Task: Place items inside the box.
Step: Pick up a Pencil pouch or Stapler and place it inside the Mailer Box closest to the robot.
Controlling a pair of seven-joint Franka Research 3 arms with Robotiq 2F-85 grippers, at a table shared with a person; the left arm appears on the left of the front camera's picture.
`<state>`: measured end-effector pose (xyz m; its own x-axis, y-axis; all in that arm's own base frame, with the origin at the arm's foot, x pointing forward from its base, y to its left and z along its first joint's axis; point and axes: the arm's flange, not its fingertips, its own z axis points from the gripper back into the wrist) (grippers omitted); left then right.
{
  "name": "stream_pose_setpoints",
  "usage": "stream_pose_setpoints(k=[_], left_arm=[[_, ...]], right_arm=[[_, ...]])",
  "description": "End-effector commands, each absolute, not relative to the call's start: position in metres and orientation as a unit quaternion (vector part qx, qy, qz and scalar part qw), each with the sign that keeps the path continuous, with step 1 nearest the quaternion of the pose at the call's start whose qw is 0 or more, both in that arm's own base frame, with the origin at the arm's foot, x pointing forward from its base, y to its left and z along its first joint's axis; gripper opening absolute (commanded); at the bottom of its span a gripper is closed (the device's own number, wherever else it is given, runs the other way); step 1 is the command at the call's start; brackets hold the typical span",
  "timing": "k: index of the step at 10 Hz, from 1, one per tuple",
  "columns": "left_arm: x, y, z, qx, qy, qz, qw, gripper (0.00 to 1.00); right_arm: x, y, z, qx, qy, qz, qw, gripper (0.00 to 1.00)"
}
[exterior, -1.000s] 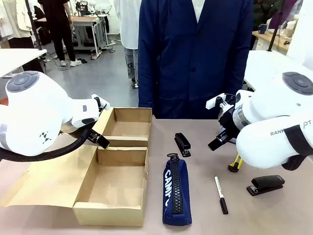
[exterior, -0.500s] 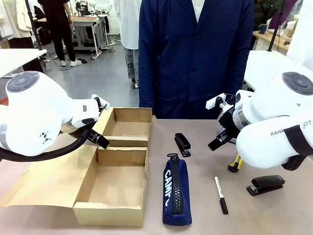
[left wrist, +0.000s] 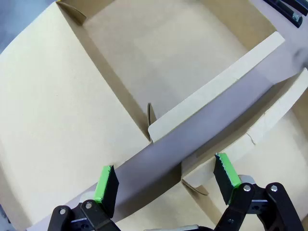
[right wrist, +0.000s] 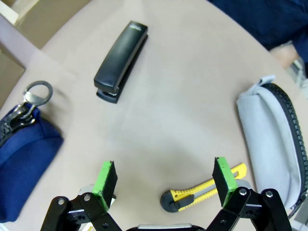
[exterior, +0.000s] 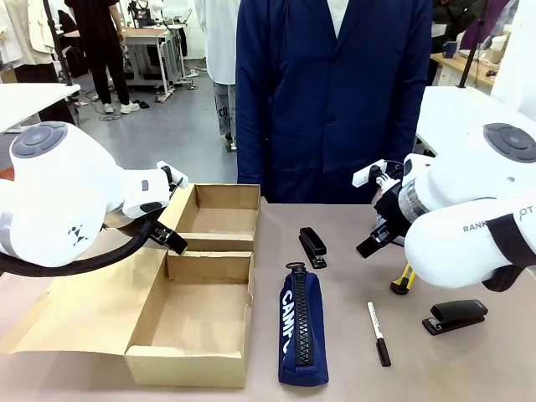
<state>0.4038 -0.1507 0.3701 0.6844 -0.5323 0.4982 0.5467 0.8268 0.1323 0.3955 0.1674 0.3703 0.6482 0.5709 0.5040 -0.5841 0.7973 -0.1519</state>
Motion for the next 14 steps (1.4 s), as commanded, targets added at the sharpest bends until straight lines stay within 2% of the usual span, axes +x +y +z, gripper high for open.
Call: stream_pose_setpoints(k=[1,6,8,9,10,11,12,13,14], left_arm=[[0.404,-0.151,0.37,-0.014,-0.267,-0.294,0.918,1.0],[0.404,-0.151,0.37,-0.013,-0.267,-0.294,0.918,1.0],[0.391,-0.152,0.426,-0.099,-0.295,-0.3,0.902,1.0],[0.38,-0.149,0.466,-0.114,-0.304,-0.248,0.912,1.0],[0.362,-0.147,0.504,-0.142,-0.303,-0.215,0.917,1.0],[0.341,-0.138,0.534,-0.166,-0.308,-0.2,0.915,1.0],[0.319,-0.112,0.558,-0.216,-0.289,-0.186,0.914,1.0],[0.302,-0.073,0.569,-0.277,-0.269,-0.16,0.908,1.0],[0.291,-0.021,0.567,-0.336,-0.261,-0.108,0.898,1.0]], right_arm=[[0.396,0.167,0.37,0.012,-0.273,0.318,0.908,1.0],[0.395,0.167,0.37,0.012,-0.273,0.318,0.908,1.0],[0.392,0.163,0.422,0.026,-0.254,0.245,0.935,1.0],[0.384,0.153,0.459,0.053,-0.255,0.192,0.946,1.0],[0.371,0.14,0.494,0.053,-0.212,0.127,0.968,1.0],[0.349,0.122,0.523,0.084,-0.206,0.113,0.968,1.0],[0.32,0.085,0.547,0.151,-0.2,0.104,0.962,1.0],[0.297,0.035,0.559,0.21,-0.215,0.044,0.953,1.0],[0.274,-0.027,0.562,0.302,-0.232,-0.012,0.925,1.0]])
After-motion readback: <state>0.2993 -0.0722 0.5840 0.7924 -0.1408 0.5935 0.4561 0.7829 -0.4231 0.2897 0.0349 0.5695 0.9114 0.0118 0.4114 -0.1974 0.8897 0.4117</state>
